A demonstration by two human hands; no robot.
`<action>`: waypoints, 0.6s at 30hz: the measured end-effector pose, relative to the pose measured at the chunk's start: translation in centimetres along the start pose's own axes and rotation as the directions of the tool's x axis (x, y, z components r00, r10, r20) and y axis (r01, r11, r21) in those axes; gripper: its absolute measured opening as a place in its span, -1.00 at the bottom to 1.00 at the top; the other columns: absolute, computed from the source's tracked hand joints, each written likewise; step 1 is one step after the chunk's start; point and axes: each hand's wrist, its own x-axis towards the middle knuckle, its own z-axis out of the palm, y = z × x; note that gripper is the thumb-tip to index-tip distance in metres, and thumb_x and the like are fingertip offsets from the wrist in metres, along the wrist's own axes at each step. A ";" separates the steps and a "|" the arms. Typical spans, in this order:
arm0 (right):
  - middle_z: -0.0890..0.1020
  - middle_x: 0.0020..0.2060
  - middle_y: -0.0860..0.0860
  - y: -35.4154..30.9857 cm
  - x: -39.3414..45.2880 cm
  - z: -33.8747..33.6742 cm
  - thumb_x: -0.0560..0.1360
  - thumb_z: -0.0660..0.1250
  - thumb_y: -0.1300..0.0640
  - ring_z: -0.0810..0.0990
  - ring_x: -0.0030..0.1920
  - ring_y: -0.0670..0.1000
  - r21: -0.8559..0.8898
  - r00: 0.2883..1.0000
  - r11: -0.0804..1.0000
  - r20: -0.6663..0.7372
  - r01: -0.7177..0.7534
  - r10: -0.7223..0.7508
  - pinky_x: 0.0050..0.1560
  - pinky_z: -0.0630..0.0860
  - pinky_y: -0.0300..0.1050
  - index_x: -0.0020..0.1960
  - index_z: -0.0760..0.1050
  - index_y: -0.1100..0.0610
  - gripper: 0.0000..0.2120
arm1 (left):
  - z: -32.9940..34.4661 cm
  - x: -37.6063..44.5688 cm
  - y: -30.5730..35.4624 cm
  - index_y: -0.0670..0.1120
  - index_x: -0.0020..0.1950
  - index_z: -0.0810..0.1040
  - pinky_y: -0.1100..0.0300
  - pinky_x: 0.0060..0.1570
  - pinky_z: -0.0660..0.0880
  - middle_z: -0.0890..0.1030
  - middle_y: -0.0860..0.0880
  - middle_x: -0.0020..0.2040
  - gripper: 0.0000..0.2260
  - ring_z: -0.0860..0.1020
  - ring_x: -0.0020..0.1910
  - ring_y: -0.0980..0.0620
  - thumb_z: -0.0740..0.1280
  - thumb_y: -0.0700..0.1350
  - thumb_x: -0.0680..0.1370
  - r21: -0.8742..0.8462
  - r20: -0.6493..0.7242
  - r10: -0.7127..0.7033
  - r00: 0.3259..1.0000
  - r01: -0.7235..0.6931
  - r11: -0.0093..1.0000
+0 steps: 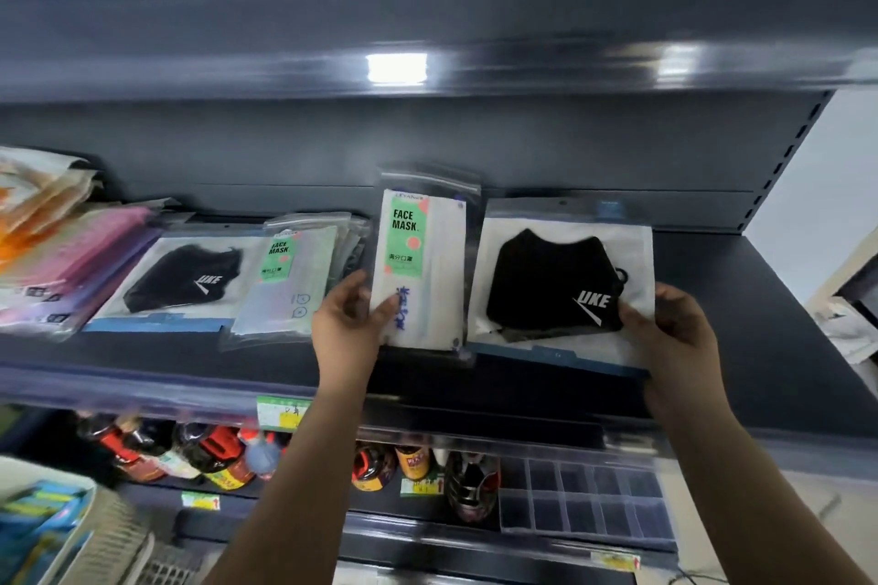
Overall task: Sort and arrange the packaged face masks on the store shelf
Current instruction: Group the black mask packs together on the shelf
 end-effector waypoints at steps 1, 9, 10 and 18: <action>0.66 -0.23 -0.09 -0.1 -0.2 0.0 0.37 0.43 0.21 0.64 -0.24 -0.13 0.013 1.000 1.000 0.017 -0.001 0.001 -0.24 0.59 -0.22 -0.06 0.46 0.03 -0.78 | -0.3 -0.2 -0.1 -0.13 0.27 0.48 0.20 0.03 0.56 0.60 -0.08 0.10 -0.58 0.58 0.12 -0.04 0.44 -0.28 0.43 -0.056 -0.011 -0.009 1.000 0.008 0.998; 0.65 -0.11 -0.01 -0.2 -1.5 0.5 0.48 0.32 0.36 0.62 -0.14 -0.08 -0.012 0.996 1.000 0.089 0.009 -0.008 -0.09 0.58 -0.18 0.07 0.47 0.05 -0.73 | -3.0 -3.0 -0.3 0.00 0.11 0.51 0.23 -0.26 0.60 0.50 0.06 -0.11 -0.68 0.61 -0.11 0.01 0.42 -0.30 0.45 -0.222 -0.109 0.061 0.992 -0.084 0.972; 0.66 -0.09 0.02 -0.4 -1.8 0.7 0.48 0.31 0.37 0.62 -0.11 -0.04 -0.022 0.995 1.000 0.098 0.013 -0.011 -0.07 0.58 -0.16 0.13 0.47 0.08 -0.71 | -3.5 -3.3 -0.5 0.00 0.12 0.50 0.28 -0.31 0.58 0.51 0.02 -0.09 -0.68 0.59 -0.14 0.02 0.42 -0.31 0.45 -0.238 -0.117 0.065 0.991 -0.092 0.967; 0.70 -0.09 -0.03 -1.4 -3.2 3.3 0.49 0.31 0.38 0.64 -0.04 -0.02 -0.033 0.991 0.999 0.129 0.037 -0.033 0.00 0.59 -0.15 0.30 0.42 0.17 -0.60 | -7.0 -4.2 -0.7 0.07 0.05 0.53 0.29 -0.20 0.59 0.62 -0.03 -0.03 -0.68 0.63 -0.06 0.01 0.39 -0.33 0.47 -0.362 -0.152 0.082 0.985 -0.132 0.923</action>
